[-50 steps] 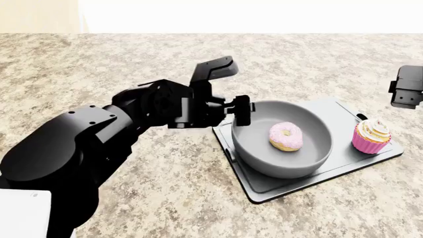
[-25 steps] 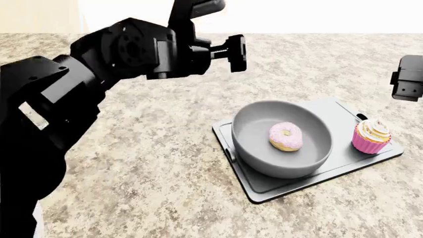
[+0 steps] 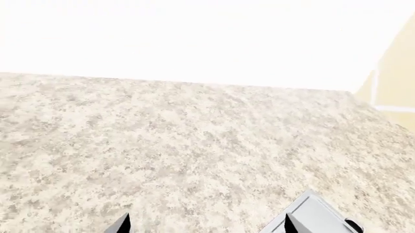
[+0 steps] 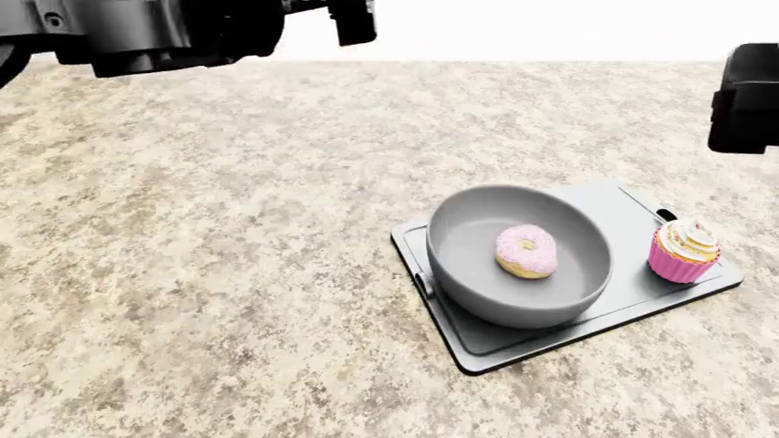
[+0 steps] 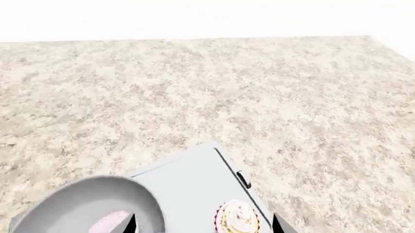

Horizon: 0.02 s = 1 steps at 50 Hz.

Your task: Pick up the bowl with donut and place it on the tray. Pick up the cupcake and place it on the tray.

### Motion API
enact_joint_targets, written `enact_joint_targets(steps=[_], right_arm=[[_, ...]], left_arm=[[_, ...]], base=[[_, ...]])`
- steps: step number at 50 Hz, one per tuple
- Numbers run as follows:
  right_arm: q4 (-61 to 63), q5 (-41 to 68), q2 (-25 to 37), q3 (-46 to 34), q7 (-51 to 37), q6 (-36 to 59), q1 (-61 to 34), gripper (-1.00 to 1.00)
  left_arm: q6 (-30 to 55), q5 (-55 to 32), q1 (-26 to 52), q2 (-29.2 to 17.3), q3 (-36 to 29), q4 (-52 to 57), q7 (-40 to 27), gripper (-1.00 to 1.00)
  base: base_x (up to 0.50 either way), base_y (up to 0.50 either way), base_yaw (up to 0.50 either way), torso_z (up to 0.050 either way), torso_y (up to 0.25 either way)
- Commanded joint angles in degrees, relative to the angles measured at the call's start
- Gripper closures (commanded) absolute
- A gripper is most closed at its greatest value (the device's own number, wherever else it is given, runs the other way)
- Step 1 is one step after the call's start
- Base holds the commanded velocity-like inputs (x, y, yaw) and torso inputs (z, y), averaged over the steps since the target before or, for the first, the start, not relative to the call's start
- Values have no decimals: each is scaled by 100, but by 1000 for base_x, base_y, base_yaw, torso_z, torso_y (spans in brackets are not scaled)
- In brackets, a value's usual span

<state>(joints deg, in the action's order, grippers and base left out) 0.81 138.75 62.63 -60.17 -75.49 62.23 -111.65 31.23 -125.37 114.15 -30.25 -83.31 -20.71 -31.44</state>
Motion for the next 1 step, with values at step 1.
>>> enact_joint_targets(steps=[1], right_arm=[[961,565,145,281,-112,-125,-316,-100]], left_arm=[[-243,-340,318,-1370,419,2210,-1305,-100]], base=[[0,0,0,0,0]])
